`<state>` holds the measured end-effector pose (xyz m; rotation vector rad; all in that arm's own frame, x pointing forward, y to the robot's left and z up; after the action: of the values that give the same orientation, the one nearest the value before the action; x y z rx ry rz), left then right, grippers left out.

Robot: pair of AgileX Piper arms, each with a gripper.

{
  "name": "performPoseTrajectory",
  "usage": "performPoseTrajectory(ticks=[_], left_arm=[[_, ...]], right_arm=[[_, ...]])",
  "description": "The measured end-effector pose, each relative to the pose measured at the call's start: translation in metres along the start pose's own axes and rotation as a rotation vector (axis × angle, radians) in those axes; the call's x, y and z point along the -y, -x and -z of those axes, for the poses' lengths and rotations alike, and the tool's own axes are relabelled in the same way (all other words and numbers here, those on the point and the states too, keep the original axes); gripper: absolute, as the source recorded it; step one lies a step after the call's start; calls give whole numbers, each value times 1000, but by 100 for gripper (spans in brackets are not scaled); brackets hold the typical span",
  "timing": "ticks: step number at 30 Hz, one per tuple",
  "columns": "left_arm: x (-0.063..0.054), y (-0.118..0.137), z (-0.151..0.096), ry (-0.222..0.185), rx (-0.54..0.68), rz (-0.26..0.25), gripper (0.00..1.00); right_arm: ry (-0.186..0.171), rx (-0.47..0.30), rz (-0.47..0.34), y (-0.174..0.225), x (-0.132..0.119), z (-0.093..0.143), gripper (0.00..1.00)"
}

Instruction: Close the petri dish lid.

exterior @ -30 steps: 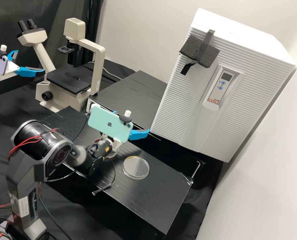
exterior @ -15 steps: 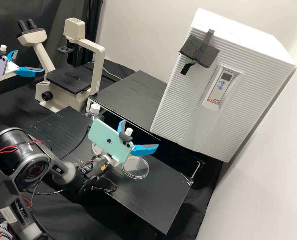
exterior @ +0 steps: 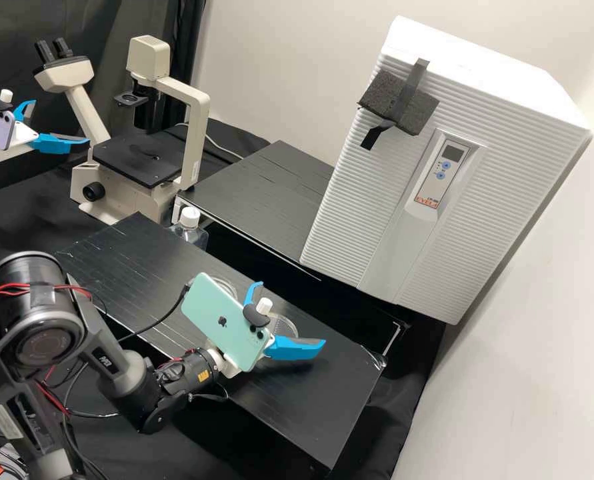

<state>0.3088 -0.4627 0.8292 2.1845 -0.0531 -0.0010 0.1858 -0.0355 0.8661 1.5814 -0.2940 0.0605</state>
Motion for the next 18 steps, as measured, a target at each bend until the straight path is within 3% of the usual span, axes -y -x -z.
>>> performPoseTrajectory(ticks=[18], left_arm=[[0, 0, 0, 0, 0, 0, 100]], right_arm=[[16, 16, 54, 17, 9, -9, 100]])
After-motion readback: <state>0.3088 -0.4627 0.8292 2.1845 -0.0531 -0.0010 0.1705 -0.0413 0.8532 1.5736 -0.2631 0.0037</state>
